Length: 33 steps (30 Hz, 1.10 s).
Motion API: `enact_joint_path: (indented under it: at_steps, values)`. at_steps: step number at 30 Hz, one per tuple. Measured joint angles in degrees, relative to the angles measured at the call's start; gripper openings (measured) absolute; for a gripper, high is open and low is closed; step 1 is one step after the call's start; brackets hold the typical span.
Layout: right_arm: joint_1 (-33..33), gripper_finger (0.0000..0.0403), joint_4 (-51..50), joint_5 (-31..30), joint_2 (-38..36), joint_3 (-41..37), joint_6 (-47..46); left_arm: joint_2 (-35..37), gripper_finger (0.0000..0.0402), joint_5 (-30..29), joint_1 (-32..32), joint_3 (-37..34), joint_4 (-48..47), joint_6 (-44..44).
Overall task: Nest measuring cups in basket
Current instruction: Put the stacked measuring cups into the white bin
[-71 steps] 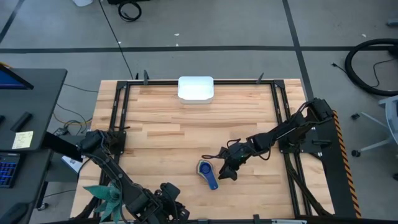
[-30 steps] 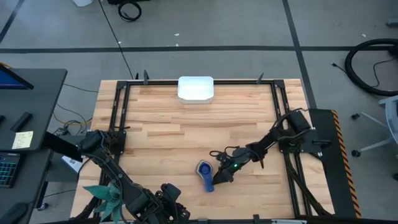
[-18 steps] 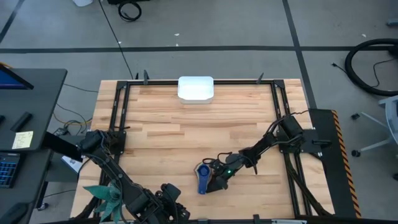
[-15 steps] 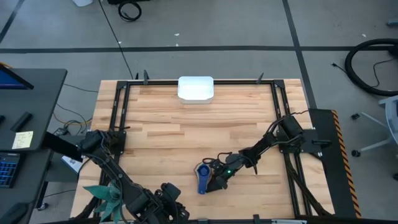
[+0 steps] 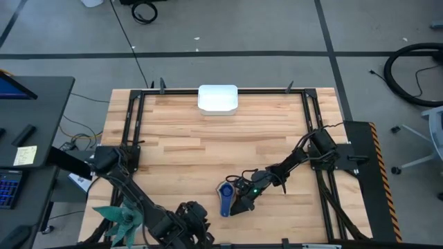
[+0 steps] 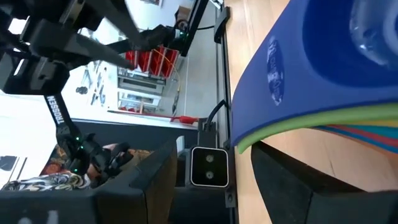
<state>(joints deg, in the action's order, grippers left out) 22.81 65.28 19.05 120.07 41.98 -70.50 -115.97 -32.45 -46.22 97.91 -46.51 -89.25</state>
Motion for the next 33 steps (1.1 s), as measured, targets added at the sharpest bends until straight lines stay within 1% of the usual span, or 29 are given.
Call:
enact_joint_path:
  at_steps: [5,12,19,22,25,29,31,33]
  values:
    - [0.0,0.0210,0.0,-0.8,0.0,0.0,0.0,-3.5,0.0094,0.6,1.4,-0.1,-2.7,-3.9]
    - [0.0,0.0210,0.0,-1.2,0.0,0.0,0.2,-8.8,0.0094,-0.5,3.2,0.0,-2.9,-4.0]
    - [0.0,0.0210,0.0,-1.4,0.0,0.0,0.1,-12.4,0.0094,-0.9,3.6,-0.1,-2.5,-4.2]
    - [0.0,0.0210,0.0,-1.4,0.0,0.0,0.2,-12.6,0.0094,-2.9,4.0,0.0,-1.4,-1.0]
    - [0.0,0.0210,-0.1,-1.7,0.0,0.0,0.9,-13.2,0.0094,-3.2,4.7,0.0,0.3,4.1]
    - [0.0,0.0210,-0.1,-2.2,0.0,0.0,0.9,-15.0,0.0094,0.9,6.2,0.0,5.8,11.1]
    - [0.0,0.0210,-0.1,-2.4,0.0,0.0,0.9,-15.5,0.0094,1.7,6.7,0.0,7.6,13.4]
    - [0.0,0.0210,-0.1,-2.5,0.0,0.0,0.4,-15.9,0.0094,1.6,7.0,0.1,8.7,13.7]
